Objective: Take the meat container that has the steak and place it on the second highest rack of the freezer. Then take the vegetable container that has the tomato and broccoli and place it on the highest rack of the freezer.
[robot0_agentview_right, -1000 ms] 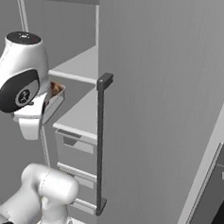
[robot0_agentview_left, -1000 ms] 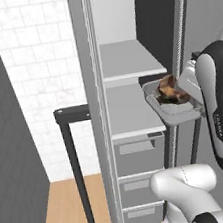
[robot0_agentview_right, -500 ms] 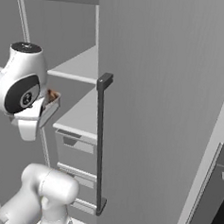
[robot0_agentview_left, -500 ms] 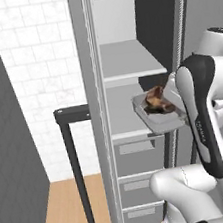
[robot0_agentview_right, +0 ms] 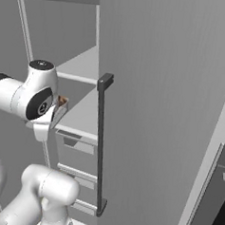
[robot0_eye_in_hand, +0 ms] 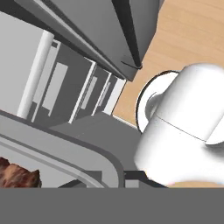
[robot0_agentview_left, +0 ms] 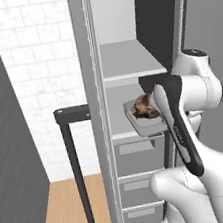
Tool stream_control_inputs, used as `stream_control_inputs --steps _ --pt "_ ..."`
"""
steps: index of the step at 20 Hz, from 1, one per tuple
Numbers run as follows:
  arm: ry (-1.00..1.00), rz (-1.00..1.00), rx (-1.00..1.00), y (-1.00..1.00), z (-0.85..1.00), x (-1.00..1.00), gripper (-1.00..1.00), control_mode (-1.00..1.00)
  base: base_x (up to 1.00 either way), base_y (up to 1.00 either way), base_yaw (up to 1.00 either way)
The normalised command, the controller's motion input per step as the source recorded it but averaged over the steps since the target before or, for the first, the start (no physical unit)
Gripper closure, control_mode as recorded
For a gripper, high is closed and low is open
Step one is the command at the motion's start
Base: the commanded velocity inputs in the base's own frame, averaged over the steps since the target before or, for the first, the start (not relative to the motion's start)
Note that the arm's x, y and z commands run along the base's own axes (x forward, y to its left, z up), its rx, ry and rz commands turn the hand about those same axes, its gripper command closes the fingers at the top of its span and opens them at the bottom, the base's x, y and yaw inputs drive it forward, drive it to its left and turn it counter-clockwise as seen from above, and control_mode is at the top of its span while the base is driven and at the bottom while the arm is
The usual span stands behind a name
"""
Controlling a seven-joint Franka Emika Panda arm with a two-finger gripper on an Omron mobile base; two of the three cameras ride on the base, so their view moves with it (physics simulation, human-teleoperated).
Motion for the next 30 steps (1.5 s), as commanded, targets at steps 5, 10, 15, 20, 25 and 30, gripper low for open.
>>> stream_control_inputs --steps 5,10,15,20,25,30 --pt "-0.07 -0.05 0.0 -0.05 -0.53 0.42 1.0 -1.0 0.0 0.0 0.0" --pt "-0.07 -0.09 0.0 -0.2 -0.47 0.43 1.0 -1.0 0.0 0.0 0.0" --pt "-0.07 -0.1 0.0 -0.2 -0.43 0.5 1.0 -1.0 0.0 0.0 0.0" --pt "-0.03 -0.04 0.0 -0.01 -0.3 0.75 1.0 -1.0 0.0 0.0 0.0" --pt "0.0 0.0 0.0 -0.01 -0.02 0.54 1.0 -1.0 0.0 0.0 0.0" --pt "0.0 0.0 0.0 0.0 -0.19 0.76 1.0 -1.0 0.0 0.0 0.0"
